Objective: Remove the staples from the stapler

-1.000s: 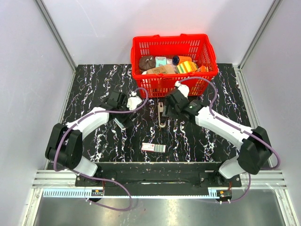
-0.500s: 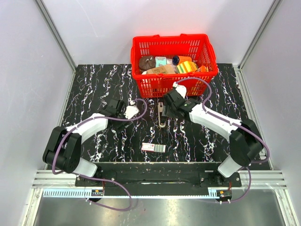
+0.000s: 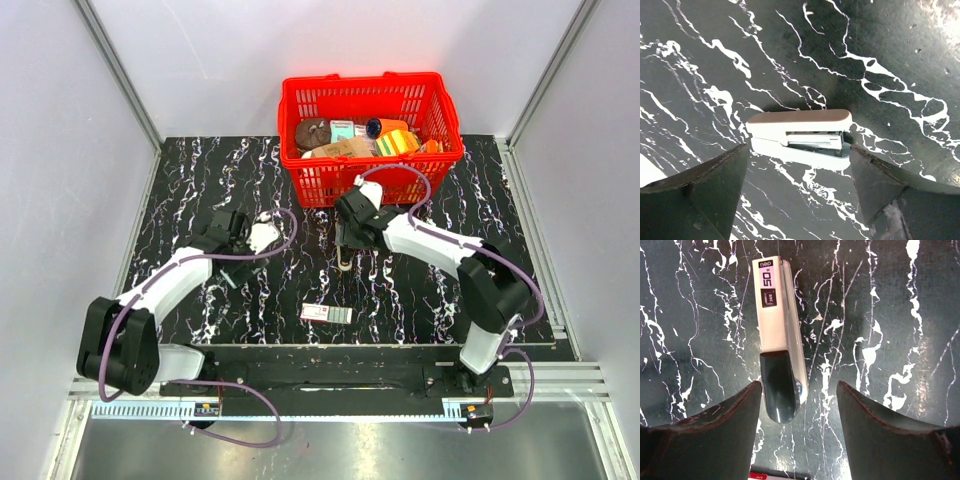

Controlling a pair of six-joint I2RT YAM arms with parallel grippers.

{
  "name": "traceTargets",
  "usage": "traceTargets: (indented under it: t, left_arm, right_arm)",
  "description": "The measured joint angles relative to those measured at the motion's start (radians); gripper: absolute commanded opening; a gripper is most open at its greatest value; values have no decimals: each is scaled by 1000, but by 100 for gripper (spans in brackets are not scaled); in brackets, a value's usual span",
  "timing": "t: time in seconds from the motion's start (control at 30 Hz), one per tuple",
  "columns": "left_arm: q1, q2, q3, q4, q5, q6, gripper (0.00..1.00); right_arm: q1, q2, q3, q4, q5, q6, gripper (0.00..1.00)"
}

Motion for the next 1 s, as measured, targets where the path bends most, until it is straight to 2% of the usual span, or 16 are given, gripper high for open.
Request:
traceTargets:
  t: [0.03,0.13,0.4,0.6,0.83,1.0]
  left_arm:
    - [0,-12,13,-20,3,-8,95]
    - [0,-23,76,-60,18,-44,99]
    - [0,-31,230,-115,117,-171,99]
    - [0,-27,262,-165,151,-196,99]
    - [11,-40,261,-153,158,-216,99]
    - [147,-52,265,-138,260,-238,99]
  right_arm:
    - [2,18,14,-1,3,-2,68]
    - [12,54,38,-2,10,-9,68]
    - [41,162,146,-39,40,-35,66]
    - [41,211,182,-80,54,-44,61]
    - [41,233,208,-120,53,-47,45]
    - [41,240,224,-135,45,-52,27]
